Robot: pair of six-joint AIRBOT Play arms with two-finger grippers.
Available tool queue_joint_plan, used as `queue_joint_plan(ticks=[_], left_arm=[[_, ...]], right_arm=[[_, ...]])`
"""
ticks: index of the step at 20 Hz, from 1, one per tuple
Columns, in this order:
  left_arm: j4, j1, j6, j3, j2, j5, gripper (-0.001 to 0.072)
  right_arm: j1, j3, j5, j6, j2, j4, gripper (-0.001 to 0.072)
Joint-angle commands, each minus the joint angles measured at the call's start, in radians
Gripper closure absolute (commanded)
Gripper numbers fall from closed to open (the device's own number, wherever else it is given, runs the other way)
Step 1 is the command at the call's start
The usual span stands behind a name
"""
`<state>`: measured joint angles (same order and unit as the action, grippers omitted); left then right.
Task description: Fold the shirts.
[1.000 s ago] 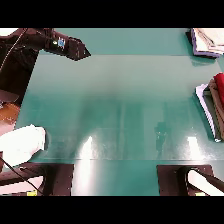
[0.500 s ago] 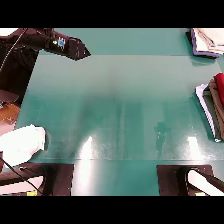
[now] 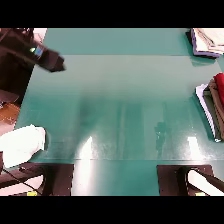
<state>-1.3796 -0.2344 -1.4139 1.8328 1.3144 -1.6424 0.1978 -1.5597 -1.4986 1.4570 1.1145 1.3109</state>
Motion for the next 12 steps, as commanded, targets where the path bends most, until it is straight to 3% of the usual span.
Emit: queue_joint_plan(ticks=[1, 4, 5, 6, 9, 12], left_arm=[[-0.267, 0.005, -0.048, -0.074, -0.02, -0.192, 0.065], [-0.291, 0.005, -0.055, -0.259, -0.023, -0.182, 0.0649], [-0.299, 0.005, -0.053, -0.332, -0.023, -0.171, 0.038], [-0.335, 0.005, -0.076, -0.414, -0.023, -0.159, 0.0009], [-0.571, 0.005, -0.115, -0.623, -0.024, -0.174, -0.0004], [-0.608, 0.052, -0.174, -0.824, -0.068, -0.1, -0.0004]], right_arm=[[-0.001, 0.0, 0.007, 0.0, 0.0, 0.0, 0.0697], [-0.001, 0.0, 0.006, -0.012, 0.0, -0.001, 0.0697], [-0.001, 0.0, 0.006, -0.014, 0.0, 0.0, 0.0697], [-0.001, 0.0, 0.006, -0.023, 0.0, 0.0, 0.0697], [-0.001, 0.0, 0.006, -0.027, 0.0, 0.0, 0.0697], [-0.001, 0.0, 0.005, -0.027, 0.0, 0.0, 0.0697]])
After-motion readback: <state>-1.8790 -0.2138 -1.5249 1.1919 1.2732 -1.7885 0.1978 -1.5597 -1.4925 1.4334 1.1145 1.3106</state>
